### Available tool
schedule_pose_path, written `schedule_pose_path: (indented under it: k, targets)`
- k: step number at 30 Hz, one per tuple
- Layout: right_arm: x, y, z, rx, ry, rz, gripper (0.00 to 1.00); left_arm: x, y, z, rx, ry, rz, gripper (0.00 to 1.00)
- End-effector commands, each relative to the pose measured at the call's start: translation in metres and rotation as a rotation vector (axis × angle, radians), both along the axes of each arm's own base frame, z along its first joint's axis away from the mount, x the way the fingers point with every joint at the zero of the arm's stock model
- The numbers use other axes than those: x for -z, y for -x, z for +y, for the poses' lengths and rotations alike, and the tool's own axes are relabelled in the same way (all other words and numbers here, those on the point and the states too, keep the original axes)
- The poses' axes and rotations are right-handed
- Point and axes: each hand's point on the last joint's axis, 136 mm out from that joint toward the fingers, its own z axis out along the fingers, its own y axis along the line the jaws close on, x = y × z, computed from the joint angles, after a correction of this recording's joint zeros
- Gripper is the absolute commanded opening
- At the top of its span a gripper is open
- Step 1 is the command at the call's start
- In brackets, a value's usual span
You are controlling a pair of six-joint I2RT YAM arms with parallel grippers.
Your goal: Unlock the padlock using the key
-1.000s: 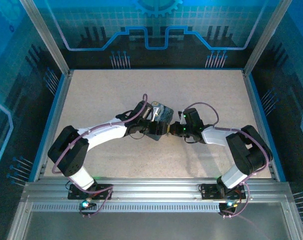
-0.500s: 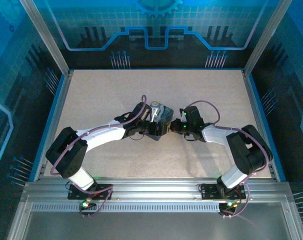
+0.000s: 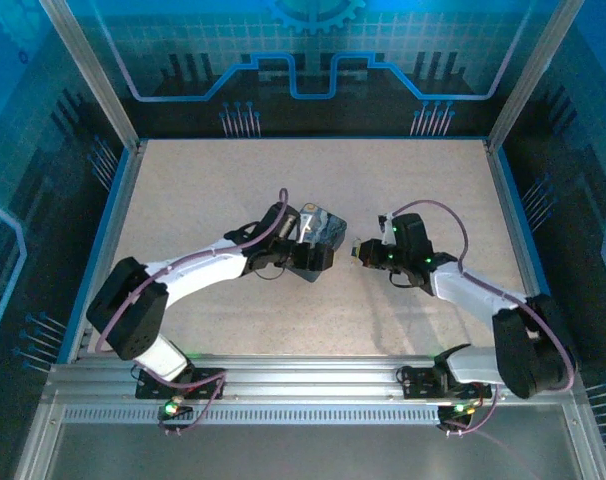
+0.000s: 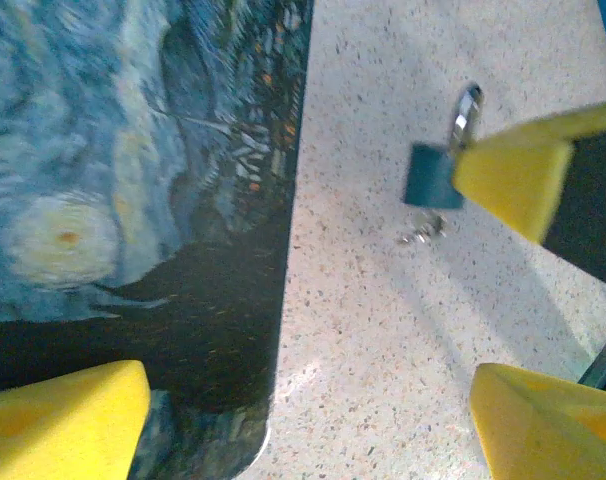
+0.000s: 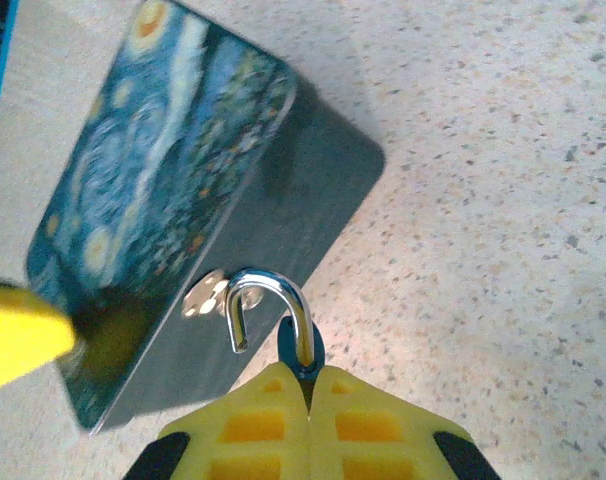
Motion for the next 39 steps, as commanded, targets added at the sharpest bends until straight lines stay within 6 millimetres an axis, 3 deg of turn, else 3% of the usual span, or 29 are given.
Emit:
schedule_pose_path:
  k: [1,7,13,19,28,34,39]
  targets:
    - [-0.003,0.033,0.005,-0.149,0.008,0.044,0.0,-0.045,-0.012,0.018,-0.041,0.067,-0.079,0.89]
    - [-0.003,0.076,0.029,-0.298,-0.1,0.131,0.0,-0.077,-0.019,0.064,-0.166,0.139,-0.177,0.96]
    - [0.022,0.092,0.052,-0.333,-0.168,0.236,0.0,-0.082,-0.011,0.098,-0.256,0.156,-0.211,0.99]
    - [0.051,0.085,0.05,-0.249,-0.126,0.291,0.0,-0.083,-0.004,0.109,-0.282,0.151,-0.221,0.99]
    - [0.081,0.093,0.038,-0.217,-0.046,0.365,0.03,-0.081,-0.004,0.111,-0.285,0.144,-0.219,0.99]
    - [0.085,0.094,0.031,-0.212,-0.004,0.373,0.15,-0.083,-0.005,0.117,-0.296,0.131,-0.221,0.99]
    - [0.073,0.089,0.018,-0.19,0.024,0.33,0.27,-0.091,-0.008,0.131,-0.339,0.113,-0.242,0.99]
